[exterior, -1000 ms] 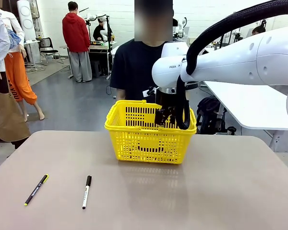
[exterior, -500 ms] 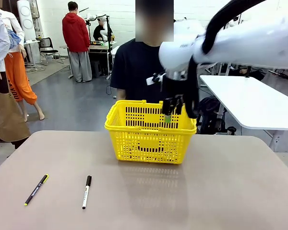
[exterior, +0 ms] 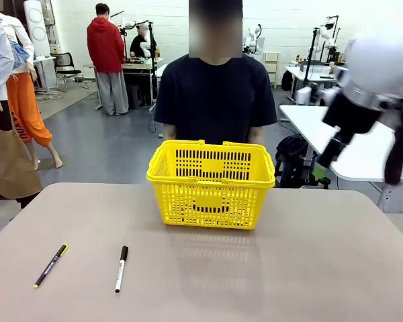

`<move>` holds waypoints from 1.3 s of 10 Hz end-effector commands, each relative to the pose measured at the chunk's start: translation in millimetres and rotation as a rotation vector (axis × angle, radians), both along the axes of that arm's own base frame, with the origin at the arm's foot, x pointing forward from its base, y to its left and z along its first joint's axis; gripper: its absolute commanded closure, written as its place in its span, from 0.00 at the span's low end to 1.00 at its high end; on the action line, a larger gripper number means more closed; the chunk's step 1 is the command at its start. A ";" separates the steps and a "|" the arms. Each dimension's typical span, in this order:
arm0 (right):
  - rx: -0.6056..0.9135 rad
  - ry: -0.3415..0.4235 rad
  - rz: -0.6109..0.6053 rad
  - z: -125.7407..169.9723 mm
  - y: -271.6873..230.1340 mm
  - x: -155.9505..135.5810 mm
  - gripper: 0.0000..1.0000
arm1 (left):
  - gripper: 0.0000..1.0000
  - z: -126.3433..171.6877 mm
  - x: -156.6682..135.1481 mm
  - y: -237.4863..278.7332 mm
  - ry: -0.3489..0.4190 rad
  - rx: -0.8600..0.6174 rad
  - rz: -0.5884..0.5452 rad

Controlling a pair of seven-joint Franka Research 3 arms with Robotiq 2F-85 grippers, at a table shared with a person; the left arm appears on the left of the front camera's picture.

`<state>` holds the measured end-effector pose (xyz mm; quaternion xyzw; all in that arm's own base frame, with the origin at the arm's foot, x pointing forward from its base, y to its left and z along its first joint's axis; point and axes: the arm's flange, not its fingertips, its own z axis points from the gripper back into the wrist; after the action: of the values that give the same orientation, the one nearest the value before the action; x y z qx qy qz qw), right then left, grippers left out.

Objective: Place the items the person wants into the basket.
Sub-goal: Pick up the item the person points to and place it in the Market Basket.

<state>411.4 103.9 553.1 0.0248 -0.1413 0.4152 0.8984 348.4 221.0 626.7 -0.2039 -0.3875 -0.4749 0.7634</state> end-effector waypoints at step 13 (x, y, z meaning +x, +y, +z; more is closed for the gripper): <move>0.546 -0.052 0.457 106.8 -206.8 -123.4 0.00 | 0.00 -0.5 -0.8 0.6 -0.023 -0.013 -0.016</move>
<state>273.6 -71.7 646.2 0.2240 -0.2852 0.5516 0.7511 348.7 221.1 626.5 -0.2040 -0.3874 -0.4748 0.7635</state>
